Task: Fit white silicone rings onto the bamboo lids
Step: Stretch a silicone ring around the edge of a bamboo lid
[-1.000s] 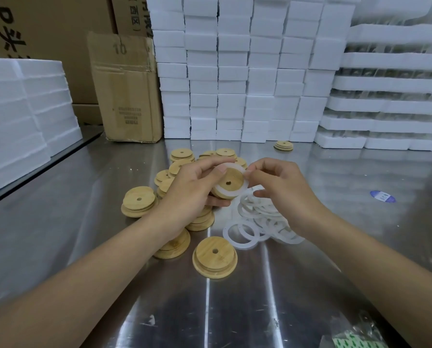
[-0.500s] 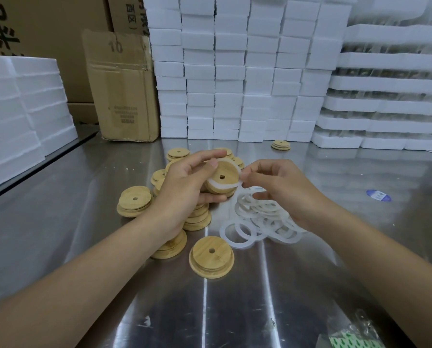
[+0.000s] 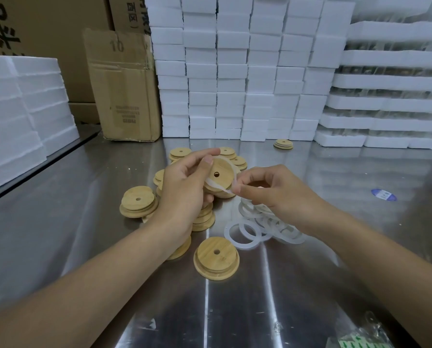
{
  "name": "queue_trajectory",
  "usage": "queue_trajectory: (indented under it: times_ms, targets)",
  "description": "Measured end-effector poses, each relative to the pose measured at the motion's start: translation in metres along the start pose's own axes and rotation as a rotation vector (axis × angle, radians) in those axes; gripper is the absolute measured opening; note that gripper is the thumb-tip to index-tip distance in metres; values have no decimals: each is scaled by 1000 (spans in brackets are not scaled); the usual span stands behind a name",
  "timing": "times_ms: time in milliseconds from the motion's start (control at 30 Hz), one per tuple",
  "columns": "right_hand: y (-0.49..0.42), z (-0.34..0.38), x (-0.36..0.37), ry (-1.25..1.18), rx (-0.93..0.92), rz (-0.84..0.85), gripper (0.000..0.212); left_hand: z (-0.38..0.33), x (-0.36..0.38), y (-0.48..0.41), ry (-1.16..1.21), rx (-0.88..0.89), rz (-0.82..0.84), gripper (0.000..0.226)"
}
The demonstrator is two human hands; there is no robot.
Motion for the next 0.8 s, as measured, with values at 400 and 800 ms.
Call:
queue_trajectory:
  times_ms: [400, 800]
  targets:
    - [-4, -8, -4, -9, 9, -125, 22, -7, 7, -3, -96, 80, 162, 23]
    - [-4, 2, -14, -113, -74, -225, 12, -3, 5, -4, -420, 156, 111, 23]
Point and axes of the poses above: each hand's wrist, its own y-axis away from the middle knuckle, its own x-axis out of the palm, z = x × y, the point moved 4 cm from there along -y, towards the middle knuckle, and after that the axes turned 8 degrees about -z, right-handed, at the moved point
